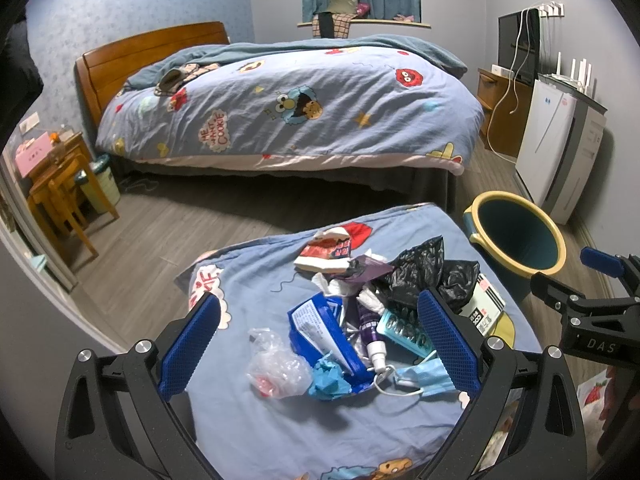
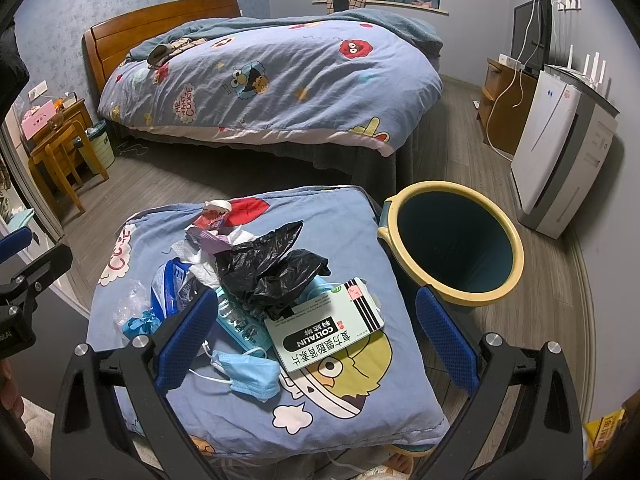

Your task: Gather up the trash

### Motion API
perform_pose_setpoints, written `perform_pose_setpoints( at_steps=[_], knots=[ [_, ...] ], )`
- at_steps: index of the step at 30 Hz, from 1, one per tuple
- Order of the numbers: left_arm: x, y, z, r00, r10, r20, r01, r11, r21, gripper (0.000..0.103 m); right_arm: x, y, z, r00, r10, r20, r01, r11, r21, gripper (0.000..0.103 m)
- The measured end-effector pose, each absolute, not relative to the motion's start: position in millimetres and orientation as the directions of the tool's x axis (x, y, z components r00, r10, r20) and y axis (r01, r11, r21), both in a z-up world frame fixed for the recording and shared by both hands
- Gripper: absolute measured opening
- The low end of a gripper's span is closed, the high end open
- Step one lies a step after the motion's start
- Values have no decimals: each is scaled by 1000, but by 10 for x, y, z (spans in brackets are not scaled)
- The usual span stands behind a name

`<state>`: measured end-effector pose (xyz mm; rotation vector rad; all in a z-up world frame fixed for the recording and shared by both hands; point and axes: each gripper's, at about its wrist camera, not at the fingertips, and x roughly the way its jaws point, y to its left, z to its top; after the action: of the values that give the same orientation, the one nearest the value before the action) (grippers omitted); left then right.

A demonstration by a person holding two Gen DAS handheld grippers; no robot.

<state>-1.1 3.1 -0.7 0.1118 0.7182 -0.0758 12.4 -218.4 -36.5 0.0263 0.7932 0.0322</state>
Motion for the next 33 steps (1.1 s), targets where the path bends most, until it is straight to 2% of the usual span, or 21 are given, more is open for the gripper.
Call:
perform_pose_setpoints(
  at_steps=[4,21,28,33],
  knots=[
    [-29,35,-13,752,-30,-659,106,991,76,98,135,-2166,-363,703,44,-710,-49,999,13,97],
    [2,68,-27,767,-22,-641,95,992,80,98,140,-2203,-409,693,19,-720,9,999,34,97],
    [217,317,-261,742,6,-671,-12,1000,-4,98,409,-2247,-450,680,-8,-733,32,999,19,97],
    [399,499,-368,729,-8,-685,-37,998,-51,98,721,-2363,-548,691,-13,-723,90,994,69,97]
  ],
)
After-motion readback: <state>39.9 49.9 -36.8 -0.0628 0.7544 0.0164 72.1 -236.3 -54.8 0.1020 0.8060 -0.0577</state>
